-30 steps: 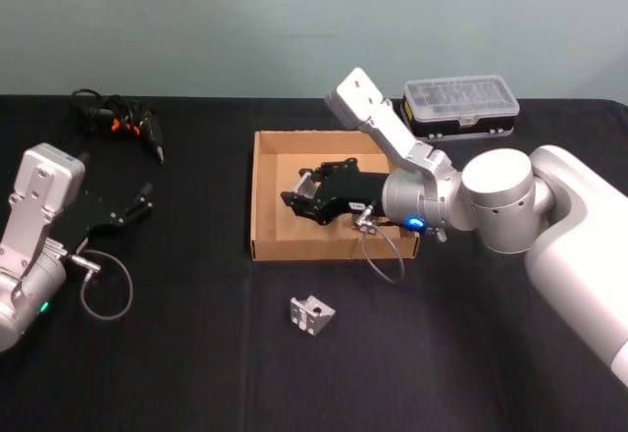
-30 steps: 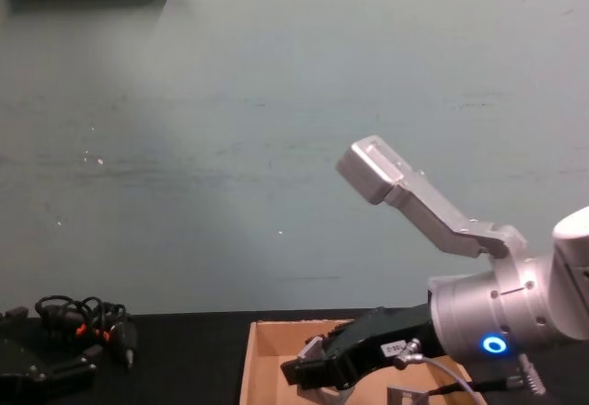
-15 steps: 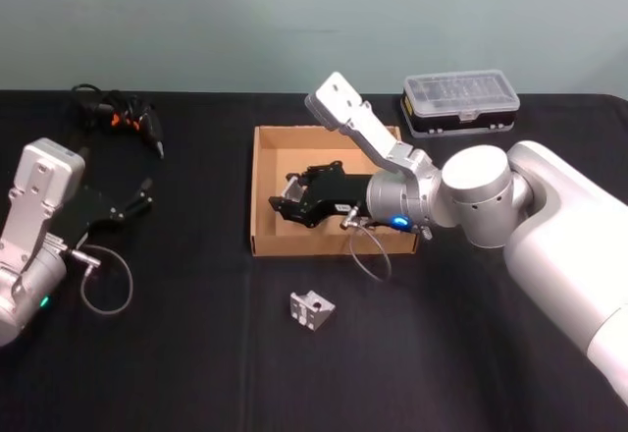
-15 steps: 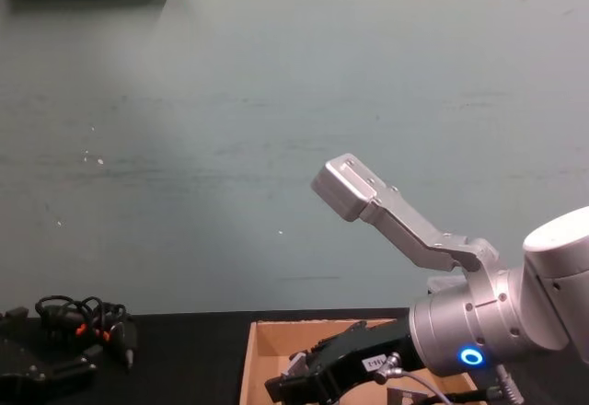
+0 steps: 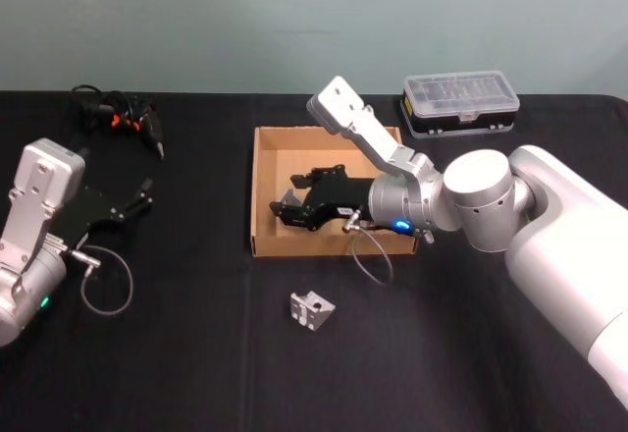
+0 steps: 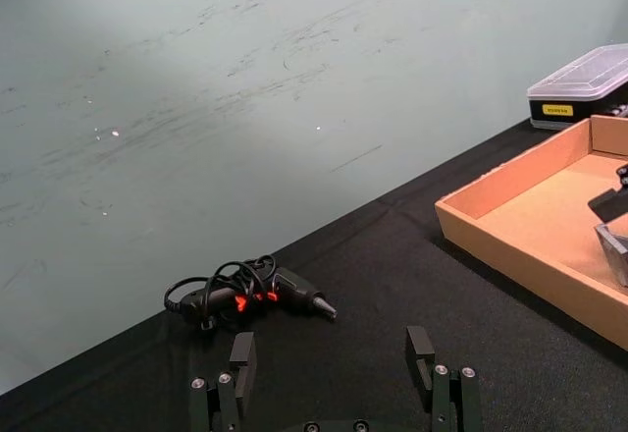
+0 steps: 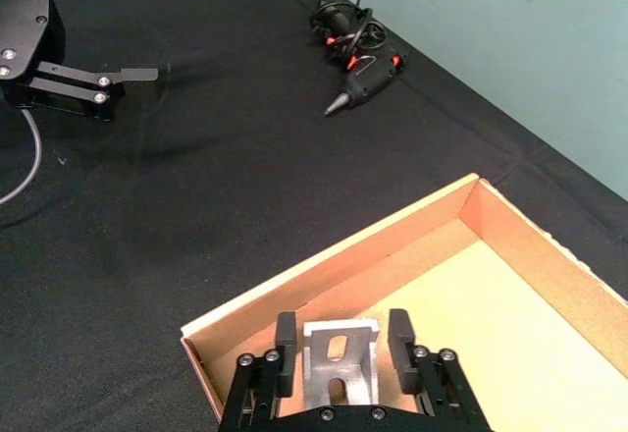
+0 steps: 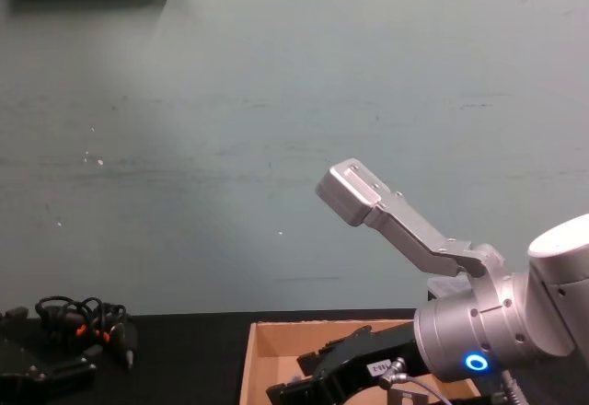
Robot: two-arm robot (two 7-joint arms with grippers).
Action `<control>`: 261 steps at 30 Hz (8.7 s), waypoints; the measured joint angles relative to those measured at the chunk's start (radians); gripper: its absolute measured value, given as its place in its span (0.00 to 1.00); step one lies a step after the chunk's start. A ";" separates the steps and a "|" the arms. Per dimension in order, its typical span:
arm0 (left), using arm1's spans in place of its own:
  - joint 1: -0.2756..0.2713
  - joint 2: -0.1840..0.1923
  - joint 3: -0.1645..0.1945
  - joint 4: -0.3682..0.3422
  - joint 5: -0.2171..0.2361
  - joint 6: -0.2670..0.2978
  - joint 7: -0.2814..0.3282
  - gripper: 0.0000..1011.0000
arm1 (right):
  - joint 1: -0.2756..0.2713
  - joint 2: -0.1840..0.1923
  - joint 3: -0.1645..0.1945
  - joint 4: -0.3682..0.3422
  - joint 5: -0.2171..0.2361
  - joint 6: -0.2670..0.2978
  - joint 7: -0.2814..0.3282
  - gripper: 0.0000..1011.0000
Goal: Use one hand to pick up the angle iron from the table and place it into the box.
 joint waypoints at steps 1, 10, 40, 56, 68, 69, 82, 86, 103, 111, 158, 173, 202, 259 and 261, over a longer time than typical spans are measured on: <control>0.000 0.000 0.000 0.000 0.000 0.000 0.000 0.99 | 0.000 0.000 0.000 0.000 0.000 0.000 0.000 0.57; 0.000 0.000 0.000 0.000 0.000 0.000 0.000 0.99 | -0.034 0.024 0.028 -0.068 0.001 -0.006 -0.027 0.86; 0.000 0.000 0.000 0.000 0.000 0.000 0.000 0.99 | -0.353 0.249 0.186 -0.616 0.122 -0.002 -0.113 0.99; 0.000 0.000 0.000 0.000 0.000 0.000 0.000 0.99 | -0.430 0.354 0.138 -0.788 0.206 0.158 -0.062 0.99; 0.000 0.000 0.000 0.000 0.000 0.000 0.000 0.99 | -0.373 0.361 0.038 -0.745 0.202 0.283 -0.040 0.99; 0.000 0.000 0.000 0.000 0.000 0.000 0.000 0.99 | -0.366 0.358 0.029 -0.737 0.200 0.292 -0.040 0.99; 0.000 0.000 0.000 0.000 0.000 0.000 0.000 0.99 | -0.331 0.324 -0.020 -0.666 0.173 0.312 -0.053 0.99; 0.000 0.000 0.000 0.000 0.000 0.000 0.000 0.99 | -0.325 0.315 -0.027 -0.653 0.164 0.312 -0.057 0.99; 0.000 0.000 0.000 0.000 0.000 0.000 0.000 0.99 | -0.320 0.303 -0.037 -0.634 0.145 0.302 -0.047 0.99; 0.000 0.000 0.000 0.000 0.000 0.000 0.000 0.99 | -0.320 0.295 -0.039 -0.624 0.138 0.291 -0.044 0.86; 0.000 0.000 0.000 0.000 0.000 0.000 0.000 0.99 | -0.377 0.335 0.080 -0.783 0.161 0.217 -0.120 0.07; 0.000 0.000 0.000 0.000 0.000 0.000 0.000 0.99 | -0.311 0.281 0.142 -0.726 0.058 0.177 -0.226 0.07; 0.000 0.000 0.000 0.000 0.000 0.000 0.000 0.99 | -0.069 0.037 0.144 -0.154 -0.013 0.142 -0.187 0.07; 0.000 0.000 0.000 0.000 0.000 0.000 0.000 0.99 | -0.226 0.057 0.225 -0.307 -0.117 -0.090 -0.327 0.86; 0.000 0.000 0.000 0.000 0.000 0.000 0.000 0.99 | -0.250 0.071 0.229 -0.342 -0.141 -0.120 -0.348 0.92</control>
